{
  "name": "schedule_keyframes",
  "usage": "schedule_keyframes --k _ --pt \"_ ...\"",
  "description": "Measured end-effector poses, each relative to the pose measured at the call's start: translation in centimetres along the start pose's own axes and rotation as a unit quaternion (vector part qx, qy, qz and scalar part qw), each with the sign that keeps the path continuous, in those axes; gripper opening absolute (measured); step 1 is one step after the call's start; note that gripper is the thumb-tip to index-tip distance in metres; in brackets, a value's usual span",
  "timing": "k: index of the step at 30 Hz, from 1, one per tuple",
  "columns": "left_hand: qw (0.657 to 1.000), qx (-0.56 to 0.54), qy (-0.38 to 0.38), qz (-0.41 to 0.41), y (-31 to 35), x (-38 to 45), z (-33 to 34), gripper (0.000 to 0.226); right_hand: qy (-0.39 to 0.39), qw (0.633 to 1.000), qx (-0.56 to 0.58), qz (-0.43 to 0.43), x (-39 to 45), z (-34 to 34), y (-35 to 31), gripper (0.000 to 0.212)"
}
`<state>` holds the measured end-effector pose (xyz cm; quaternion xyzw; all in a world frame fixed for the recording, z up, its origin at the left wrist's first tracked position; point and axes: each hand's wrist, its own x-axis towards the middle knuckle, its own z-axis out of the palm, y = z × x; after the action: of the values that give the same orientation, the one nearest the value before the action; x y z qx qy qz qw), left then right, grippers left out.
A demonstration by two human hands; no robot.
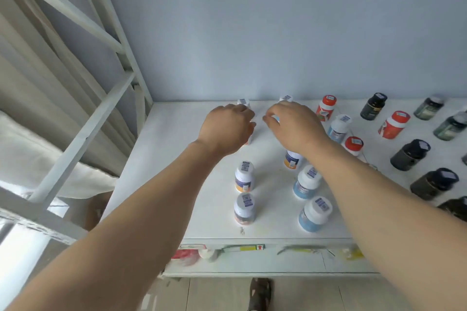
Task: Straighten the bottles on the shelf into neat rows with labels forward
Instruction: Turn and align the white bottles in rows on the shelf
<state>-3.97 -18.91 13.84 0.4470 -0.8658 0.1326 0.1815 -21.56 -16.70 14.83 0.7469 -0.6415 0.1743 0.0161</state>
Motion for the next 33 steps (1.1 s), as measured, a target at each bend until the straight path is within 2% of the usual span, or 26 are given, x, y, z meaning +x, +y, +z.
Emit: schedule_keyframes --k 6,11,14,17,20,26,29,33 --pt "0.996 -0.049 0.069 0.024 5.8 -6.0 -3.0 0.028 0.036 0.999 0.016 0.008 -8.6 -3.4 -1.4 0.028" --pt "0.994 -0.086 0.057 0.029 10.4 -10.6 -4.1 0.039 0.055 0.995 0.074 0.028 -15.5 -5.0 -1.0 0.035" --pt "0.993 -0.106 0.039 0.014 13.0 -13.4 -3.9 0.039 0.075 0.989 0.119 0.037 -19.7 -4.9 0.3 0.032" --pt "0.993 -0.116 0.002 -0.017 15.4 -16.3 -2.5 0.032 0.078 0.985 0.142 0.056 -23.9 -3.4 2.6 0.027" --pt "0.991 -0.114 -0.05 -0.038 17.1 -18.6 0.1 0.025 0.045 0.99 0.115 0.07 -27.0 -0.4 5.5 0.033" --pt "0.981 -0.111 -0.138 -0.084 18.9 -20.2 4.1 0.051 -0.04 0.997 0.05 0.04 -28.7 5.3 9.3 0.061" --pt "0.981 -0.105 -0.13 -0.098 18.9 -20.4 6.2 0.054 -0.034 0.998 0.035 0.039 -28.4 7.7 9.8 0.068" --pt "0.988 -0.077 -0.071 -0.109 18.7 -20.5 8.1 0.045 0.009 0.998 0.024 0.06 -28.3 10.5 9.3 0.069"
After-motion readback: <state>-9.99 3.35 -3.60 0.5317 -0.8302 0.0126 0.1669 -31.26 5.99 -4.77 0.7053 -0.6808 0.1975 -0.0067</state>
